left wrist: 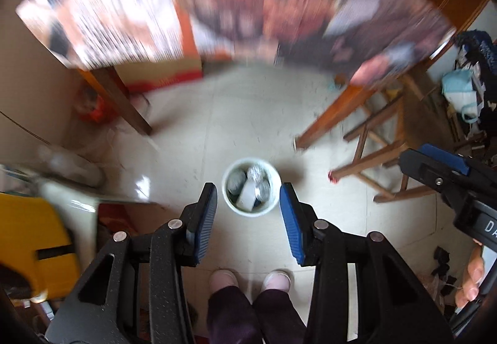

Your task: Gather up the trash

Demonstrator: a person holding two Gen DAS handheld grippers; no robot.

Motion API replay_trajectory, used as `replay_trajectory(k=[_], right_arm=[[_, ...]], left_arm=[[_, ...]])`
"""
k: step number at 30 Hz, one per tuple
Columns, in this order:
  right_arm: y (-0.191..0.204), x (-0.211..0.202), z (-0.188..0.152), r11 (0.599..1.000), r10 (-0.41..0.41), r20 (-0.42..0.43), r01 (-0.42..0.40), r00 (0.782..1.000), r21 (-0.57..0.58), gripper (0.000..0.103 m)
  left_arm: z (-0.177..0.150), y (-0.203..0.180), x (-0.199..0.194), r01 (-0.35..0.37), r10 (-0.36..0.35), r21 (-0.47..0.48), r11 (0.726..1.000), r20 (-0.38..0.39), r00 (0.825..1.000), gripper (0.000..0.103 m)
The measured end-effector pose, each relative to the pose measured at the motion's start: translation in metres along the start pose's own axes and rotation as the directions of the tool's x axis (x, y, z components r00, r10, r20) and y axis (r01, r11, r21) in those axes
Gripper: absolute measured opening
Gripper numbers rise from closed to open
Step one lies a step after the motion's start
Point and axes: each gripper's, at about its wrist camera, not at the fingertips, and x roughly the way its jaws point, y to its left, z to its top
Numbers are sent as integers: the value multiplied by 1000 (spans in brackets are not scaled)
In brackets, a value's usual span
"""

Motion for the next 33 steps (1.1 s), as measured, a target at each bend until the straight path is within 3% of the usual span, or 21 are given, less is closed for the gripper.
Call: replay_trajectory(k=[3,8,14,17,22,23,25,28,30,33], right_arm=[[14,-68,9,999,17,75,-15,997,-29,56],[44,-179,10,996,21,246,1,969,-91,56],[91,-284,-12,993,11,449,42,893,-110,56],[116,-326,-32,991,13,531,59,847,-118,56],[148,-363,-67,988,-2,610,97,792,-123,56],[152,-365,-72,987,-1,614,98,789,-124,61],[162,-370,-85,987,-10,631,110,776,-120,74],[170,-379,-101,985,-22,655,129,756,-117,85],[176,-389,-114,984,-34,669,143,742,-108,99],[181,-394,-124,985,-38,682,141,730,-96,101]], left_arm=[[7,-7,-82,-5,6,-7,1000,99,995,45],[2,-15,-204,44,-37,-18,999,270,962,48],[-26,-28,-324,80,-99,62,995,438,893,51],[-51,-29,-378,71,-123,119,990,519,846,55],[-92,-16,-435,60,-143,158,986,593,792,76],[-102,-13,-444,53,-140,160,986,605,784,88],[-121,-6,-460,48,-135,154,987,629,766,98],[-139,4,-474,59,-145,155,986,638,756,100],[-149,9,-481,54,-142,154,987,645,751,100],[-159,12,-488,43,-137,157,987,657,741,100]])
